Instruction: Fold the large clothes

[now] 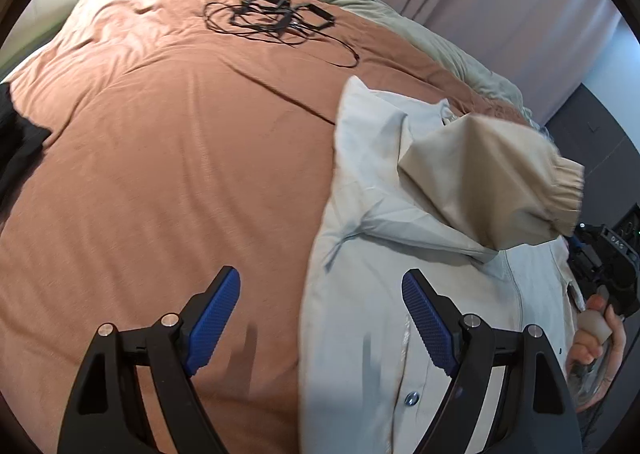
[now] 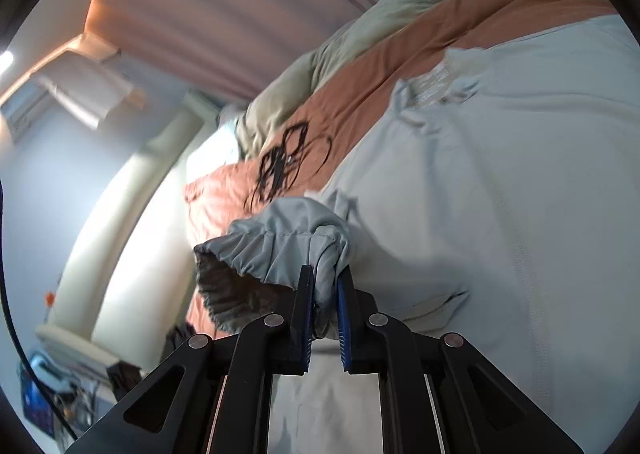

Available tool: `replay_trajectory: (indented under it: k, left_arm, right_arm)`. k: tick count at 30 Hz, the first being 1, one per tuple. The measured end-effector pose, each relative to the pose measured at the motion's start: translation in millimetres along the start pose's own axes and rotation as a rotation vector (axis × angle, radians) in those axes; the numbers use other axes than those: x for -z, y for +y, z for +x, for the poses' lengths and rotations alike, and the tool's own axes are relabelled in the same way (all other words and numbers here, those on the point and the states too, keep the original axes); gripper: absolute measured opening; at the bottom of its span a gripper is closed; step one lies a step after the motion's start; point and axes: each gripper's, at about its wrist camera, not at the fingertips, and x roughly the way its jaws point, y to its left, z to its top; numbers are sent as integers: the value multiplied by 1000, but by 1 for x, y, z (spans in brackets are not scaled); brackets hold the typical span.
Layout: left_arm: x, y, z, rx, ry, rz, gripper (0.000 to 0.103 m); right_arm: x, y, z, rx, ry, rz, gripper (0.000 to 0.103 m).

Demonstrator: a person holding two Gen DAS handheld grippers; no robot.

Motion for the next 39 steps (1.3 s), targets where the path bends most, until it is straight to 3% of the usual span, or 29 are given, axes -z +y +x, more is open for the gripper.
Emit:
replay_trajectory:
  k: [7, 9, 10, 11, 13, 17, 21, 24, 26, 27, 30, 35, 37, 39]
  left_arm:
    - [-8, -17, 28, -20, 30, 37, 84]
    - [-9, -21, 34, -26, 33, 46, 84]
    - [-9, -23, 37, -30, 36, 51, 79]
    - [-10, -25, 40, -33, 42, 54, 76]
    - [-12, -28, 47, -40, 56, 56, 71]
    - [-15, -35, 56, -57, 63, 91, 63]
    - [-15, -38, 67, -67, 80, 113, 58]
    - [-16, -36, 80, -80, 105, 102, 49]
    - [-17, -34, 86, -90, 112, 93, 47]
    - [-17, -33, 87, -95, 112, 93, 45]
    - [-19, -30, 94, -123, 117, 88, 37]
    - [-17, -21, 98, -127, 121, 29, 37]
    - [-16, -22, 90, -125, 118, 6, 37]
    - [-13, -23, 76, -97, 100, -3, 37]
  right_arm:
    - [-23, -62, -51, 87, -160, 190, 11]
    - [-26, -86, -65, 163, -192, 284, 20]
    - [-27, -98, -70, 209, -204, 332, 34]
    - [-28, -107, -74, 237, -209, 363, 60]
    - [-27, -118, -79, 255, -221, 396, 84]
    - [-25, -128, -77, 288, -214, 421, 84]
    - [-24, -138, -57, 330, -117, 437, 83]
    - [-22, -151, -38, 326, -39, 459, 60]
    - [-20, -159, -27, 324, -21, 468, 21]
    - [-21, -165, -23, 308, -19, 474, 13]
    - [-26, -173, -22, 285, -42, 463, 11]
    - [-36, -173, -19, 271, -53, 414, 11]
    - [-35, -172, -21, 294, -25, 416, 19]
    - [-33, -171, -29, 288, -24, 432, 42]
